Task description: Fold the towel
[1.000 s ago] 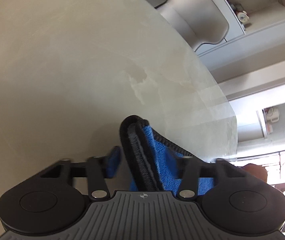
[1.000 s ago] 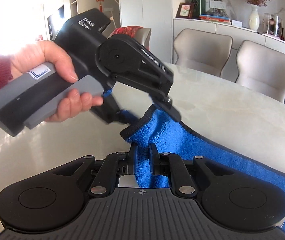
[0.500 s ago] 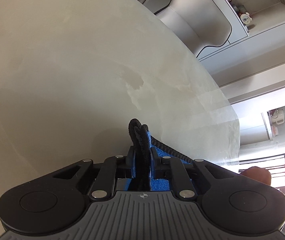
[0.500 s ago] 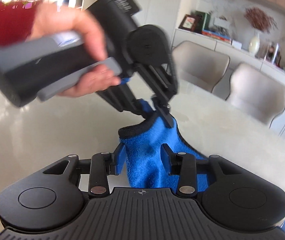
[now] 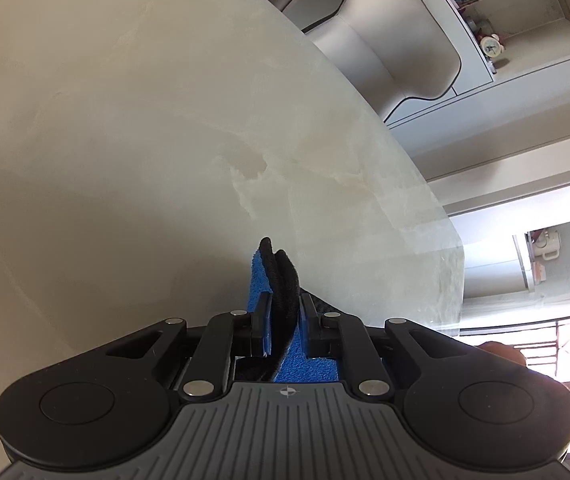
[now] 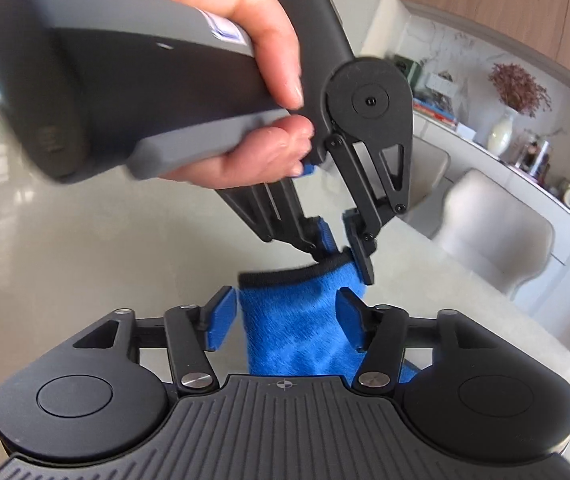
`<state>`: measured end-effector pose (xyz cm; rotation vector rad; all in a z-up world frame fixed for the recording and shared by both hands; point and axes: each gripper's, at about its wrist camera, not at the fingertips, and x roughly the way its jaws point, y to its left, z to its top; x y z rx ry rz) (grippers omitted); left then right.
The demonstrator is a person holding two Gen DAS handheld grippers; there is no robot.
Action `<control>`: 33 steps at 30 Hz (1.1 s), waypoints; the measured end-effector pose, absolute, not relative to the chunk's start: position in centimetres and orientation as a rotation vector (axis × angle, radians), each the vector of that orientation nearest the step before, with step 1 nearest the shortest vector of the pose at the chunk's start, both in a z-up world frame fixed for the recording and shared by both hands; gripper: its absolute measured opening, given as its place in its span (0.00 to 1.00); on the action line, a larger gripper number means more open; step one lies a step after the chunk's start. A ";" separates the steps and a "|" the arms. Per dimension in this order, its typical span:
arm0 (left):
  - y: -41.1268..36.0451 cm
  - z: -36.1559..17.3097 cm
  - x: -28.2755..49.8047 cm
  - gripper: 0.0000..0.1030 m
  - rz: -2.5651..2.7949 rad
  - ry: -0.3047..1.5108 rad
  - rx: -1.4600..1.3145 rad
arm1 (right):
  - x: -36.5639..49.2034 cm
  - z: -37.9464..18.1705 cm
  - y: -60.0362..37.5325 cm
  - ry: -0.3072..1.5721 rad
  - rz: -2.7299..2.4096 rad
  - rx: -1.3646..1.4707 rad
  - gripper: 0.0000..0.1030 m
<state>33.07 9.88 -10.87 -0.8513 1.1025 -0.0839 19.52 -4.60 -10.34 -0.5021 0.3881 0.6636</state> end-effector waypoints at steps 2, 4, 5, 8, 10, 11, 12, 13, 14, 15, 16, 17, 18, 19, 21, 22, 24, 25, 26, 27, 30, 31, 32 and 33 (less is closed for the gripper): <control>9.9 -11.1 33.1 0.11 -0.082 1.109 -0.864 | 19.0 -10.6 -4.5 0.374 0.661 -0.510 0.64; 9.8 -11.2 33.0 0.11 -0.080 1.112 -0.873 | 18.7 -10.9 -4.1 0.363 0.646 -0.523 0.69; 9.7 -11.2 33.0 0.11 -0.082 1.116 -0.879 | 18.9 -11.3 -3.9 0.366 0.642 -0.519 0.69; 9.5 -11.2 33.0 0.11 -0.088 1.120 -0.883 | 19.3 -12.2 -3.3 0.378 0.618 -0.501 0.68; 9.4 -11.1 32.9 0.11 -0.084 1.119 -0.881 | 19.5 -12.6 -3.1 0.382 0.592 -0.472 0.65; 9.4 -11.1 32.9 0.11 -0.082 1.119 -0.881 | 19.6 -12.8 -3.1 0.382 0.582 -0.458 0.58; 9.5 -11.2 32.9 0.11 -0.077 1.118 -0.884 | 19.8 -12.7 -3.2 0.385 0.579 -0.435 0.53; 9.6 -11.2 32.9 0.11 -0.069 1.117 -0.891 | 20.0 -12.4 -3.5 0.394 0.582 -0.396 0.47; 9.7 -11.3 32.9 0.11 -0.066 1.118 -0.894 | 20.3 -12.1 -3.9 0.402 0.585 -0.360 0.40; 9.8 -11.3 33.0 0.12 -0.063 1.117 -0.899 | 20.5 -11.7 -4.3 0.409 0.586 -0.326 0.37; 9.9 -11.3 33.0 0.12 -0.060 1.116 -0.903 | 20.6 -11.4 -4.8 0.413 0.586 -0.304 0.29; 10.0 -11.3 33.0 0.12 -0.057 1.115 -0.908 | 20.6 -11.1 -5.2 0.412 0.581 -0.299 0.24; 10.0 -11.3 33.1 0.12 -0.059 1.114 -0.913 | 20.7 -10.7 -5.7 0.415 0.580 -0.283 0.22; 9.9 -11.2 33.2 0.12 -0.065 1.113 -0.914 | 20.8 -10.3 -6.6 0.423 0.580 -0.252 0.18; 9.5 -11.1 33.4 0.12 -0.081 1.110 -0.915 | 21.0 -9.5 -8.1 0.440 0.573 -0.194 0.14; 9.0 -10.9 33.6 0.12 -0.096 1.108 -0.913 | 21.1 -9.1 -9.0 0.447 0.569 -0.161 0.13; 8.1 -10.6 33.9 0.12 -0.126 1.104 -0.909 | 21.3 -8.3 -11.0 0.465 0.561 -0.079 0.13; 7.6 -10.4 34.2 0.12 -0.146 1.104 -0.910 | 21.4 -7.9 -12.0 0.475 0.554 -0.041 0.13; 6.7 -10.2 34.5 0.12 -0.174 1.105 -0.910 | 21.5 -7.5 -13.0 0.482 0.546 -0.005 0.13; 5.8 -10.0 34.9 0.12 -0.201 1.106 -0.908 | 21.6 -7.1 -14.0 0.489 0.538 0.030 0.13; 3.2 -9.3 35.7 0.12 -0.270 1.110 -0.892 | 20.8 -6.5 -16.7 0.494 0.504 0.109 0.13; 2.1 -9.2 35.9 0.12 -0.293 1.116 -0.882 | 20.5 -6.4 -17.8 0.488 0.481 0.127 0.13; 0.9 -9.0 36.2 0.12 -0.316 1.122 -0.873 | 20.3 -6.4 -18.7 0.484 0.463 0.133 0.13; -0.1 -8.9 36.5 0.12 -0.336 1.127 -0.862 | 20.4 -6.4 -19.6 0.480 0.442 0.135 0.13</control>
